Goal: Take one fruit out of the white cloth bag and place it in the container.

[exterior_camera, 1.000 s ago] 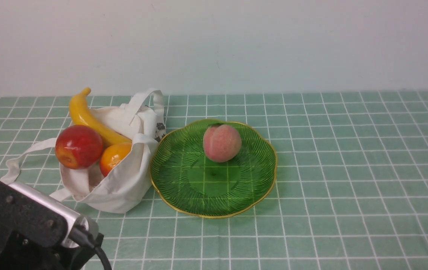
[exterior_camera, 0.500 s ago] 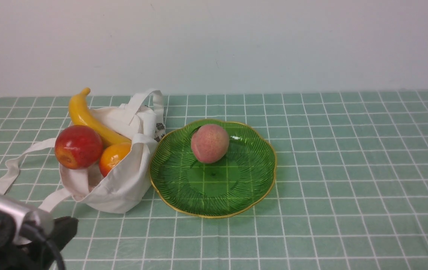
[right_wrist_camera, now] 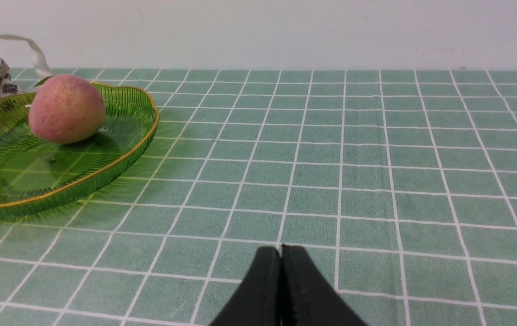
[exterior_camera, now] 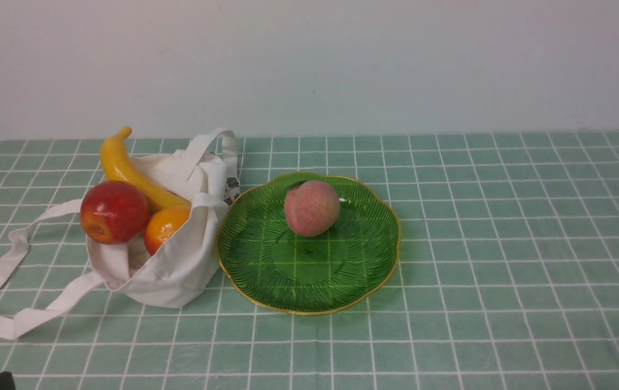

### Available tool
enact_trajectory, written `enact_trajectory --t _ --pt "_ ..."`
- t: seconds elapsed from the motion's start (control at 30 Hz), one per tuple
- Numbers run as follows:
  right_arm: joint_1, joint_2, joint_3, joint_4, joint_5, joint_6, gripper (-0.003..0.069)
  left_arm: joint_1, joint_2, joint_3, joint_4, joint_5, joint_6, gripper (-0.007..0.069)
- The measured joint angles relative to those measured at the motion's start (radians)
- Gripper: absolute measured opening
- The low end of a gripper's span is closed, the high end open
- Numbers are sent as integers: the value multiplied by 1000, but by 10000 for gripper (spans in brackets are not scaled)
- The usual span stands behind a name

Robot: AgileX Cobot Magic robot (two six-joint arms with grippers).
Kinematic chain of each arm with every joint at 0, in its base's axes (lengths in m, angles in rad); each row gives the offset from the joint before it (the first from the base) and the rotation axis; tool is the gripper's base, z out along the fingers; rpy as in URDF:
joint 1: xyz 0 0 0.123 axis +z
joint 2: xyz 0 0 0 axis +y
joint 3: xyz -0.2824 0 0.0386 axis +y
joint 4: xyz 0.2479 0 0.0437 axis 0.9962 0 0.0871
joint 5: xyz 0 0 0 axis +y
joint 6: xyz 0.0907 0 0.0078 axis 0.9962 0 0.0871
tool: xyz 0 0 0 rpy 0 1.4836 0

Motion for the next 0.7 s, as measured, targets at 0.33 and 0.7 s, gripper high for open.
enact_trajectory --t 0.33,0.7 --pt "0 0 0 0 0 0 -15 2 -64 39 8 42 0 -8" --pt "0 0 0 0 0 0 -15 -33 -64 39 15 44 0 -8"
